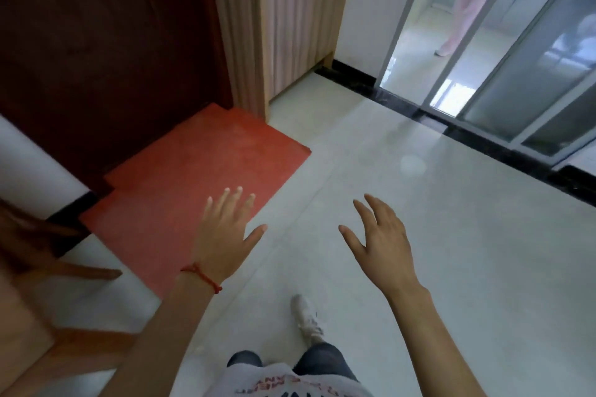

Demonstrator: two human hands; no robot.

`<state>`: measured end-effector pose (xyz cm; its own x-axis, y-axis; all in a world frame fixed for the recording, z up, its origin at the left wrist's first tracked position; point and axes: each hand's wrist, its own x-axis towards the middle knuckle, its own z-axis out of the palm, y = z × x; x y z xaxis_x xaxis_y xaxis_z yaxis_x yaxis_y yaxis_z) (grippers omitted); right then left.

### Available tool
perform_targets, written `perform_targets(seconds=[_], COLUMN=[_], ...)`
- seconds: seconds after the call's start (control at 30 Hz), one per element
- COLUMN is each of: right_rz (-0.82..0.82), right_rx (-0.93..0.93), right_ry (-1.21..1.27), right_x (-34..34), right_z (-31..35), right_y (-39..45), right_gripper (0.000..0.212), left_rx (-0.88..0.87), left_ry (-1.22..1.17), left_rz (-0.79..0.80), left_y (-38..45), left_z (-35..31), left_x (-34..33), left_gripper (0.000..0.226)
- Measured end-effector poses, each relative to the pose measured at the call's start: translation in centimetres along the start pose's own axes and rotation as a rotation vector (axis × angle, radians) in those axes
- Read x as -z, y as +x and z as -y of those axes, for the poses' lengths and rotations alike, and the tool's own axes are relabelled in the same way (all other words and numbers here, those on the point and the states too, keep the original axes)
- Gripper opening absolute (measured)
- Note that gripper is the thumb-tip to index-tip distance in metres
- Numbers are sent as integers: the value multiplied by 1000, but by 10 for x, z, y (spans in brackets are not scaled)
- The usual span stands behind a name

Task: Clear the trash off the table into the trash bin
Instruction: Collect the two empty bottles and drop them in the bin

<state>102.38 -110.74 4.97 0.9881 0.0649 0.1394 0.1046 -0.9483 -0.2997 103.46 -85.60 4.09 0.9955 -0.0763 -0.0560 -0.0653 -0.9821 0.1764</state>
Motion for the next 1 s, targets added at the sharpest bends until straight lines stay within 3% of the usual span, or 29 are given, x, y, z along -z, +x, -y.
perform_targets(seconds=[0.33, 0.63, 1.0], right_rz=[99, 172, 270], right_rx=[413, 739, 842], right_ry=[58, 125, 149], right_x=[-26, -55, -102], right_z=[21, 73, 166], right_y=[146, 209, 267], right_gripper=[56, 44, 50], left_rx=[415, 705, 813], left_ry=[-22, -31, -14], left_rz=[-52, -110, -114], left_y=[42, 33, 62], left_z=[22, 42, 131], left_x=[9, 12, 23], left_gripper=[80, 78, 77])
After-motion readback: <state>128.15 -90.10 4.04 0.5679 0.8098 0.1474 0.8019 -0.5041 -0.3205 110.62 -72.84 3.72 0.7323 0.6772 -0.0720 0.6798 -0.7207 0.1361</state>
